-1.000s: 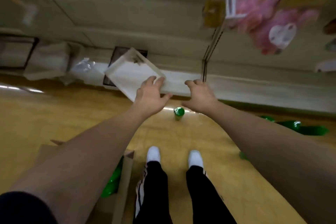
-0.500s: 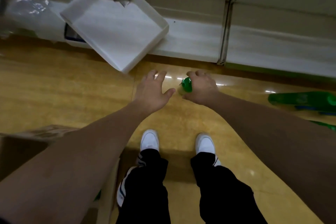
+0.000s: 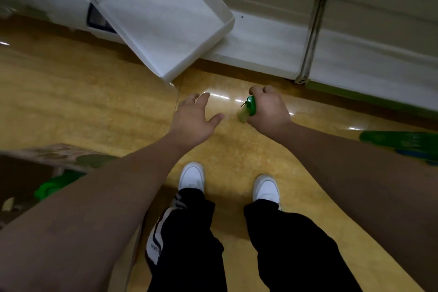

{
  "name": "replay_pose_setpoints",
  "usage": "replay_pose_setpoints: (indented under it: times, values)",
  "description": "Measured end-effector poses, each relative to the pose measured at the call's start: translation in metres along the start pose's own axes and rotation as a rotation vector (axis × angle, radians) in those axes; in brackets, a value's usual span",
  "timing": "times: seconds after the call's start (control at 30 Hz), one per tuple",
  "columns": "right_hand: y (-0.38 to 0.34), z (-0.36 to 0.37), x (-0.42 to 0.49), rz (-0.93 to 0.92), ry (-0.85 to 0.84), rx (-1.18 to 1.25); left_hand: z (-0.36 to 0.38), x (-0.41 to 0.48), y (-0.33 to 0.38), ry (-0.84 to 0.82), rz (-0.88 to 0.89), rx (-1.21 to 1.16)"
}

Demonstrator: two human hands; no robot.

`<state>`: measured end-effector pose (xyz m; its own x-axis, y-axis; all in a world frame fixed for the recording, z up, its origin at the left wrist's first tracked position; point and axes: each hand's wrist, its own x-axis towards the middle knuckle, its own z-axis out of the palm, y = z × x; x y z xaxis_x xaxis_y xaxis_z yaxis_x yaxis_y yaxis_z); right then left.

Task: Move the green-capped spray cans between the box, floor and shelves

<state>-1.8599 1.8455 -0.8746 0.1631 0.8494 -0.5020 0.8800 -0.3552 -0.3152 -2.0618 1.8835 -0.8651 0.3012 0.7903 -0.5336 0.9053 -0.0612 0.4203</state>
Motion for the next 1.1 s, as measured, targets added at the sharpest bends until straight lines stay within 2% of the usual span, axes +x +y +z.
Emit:
replay_pose_setpoints:
  times: [0.17,0.3,0.53,0.7,0.9,1.1]
  values:
    - [-0.042,-0.076,-0.051,-0.087,-0.037,-0.020,-0.065,-0.064,0.030,0.074,-0.045,-0.033]
    - [-0.096,-0.161,-0.101,-0.177,-0.084,-0.055,-0.150,-0.139,0.055,0.178,-0.083,-0.025]
    - [-0.232,-0.334,-0.198,-0.443,-0.074,-0.158,-0.331,-0.283,0.089,0.489,-0.204,0.017]
    - [-0.333,-0.420,-0.287,-0.663,-0.020,-0.224,-0.430,-0.388,0.093,0.684,-0.252,0.112]
    - [-0.428,-0.470,-0.380,-0.811,0.005,-0.150,-0.514,-0.506,0.071,0.869,-0.292,0.096]
    - [-0.487,-0.433,-0.443,-0.890,0.018,-0.150,-0.506,-0.601,0.018,0.872,-0.377,0.070]
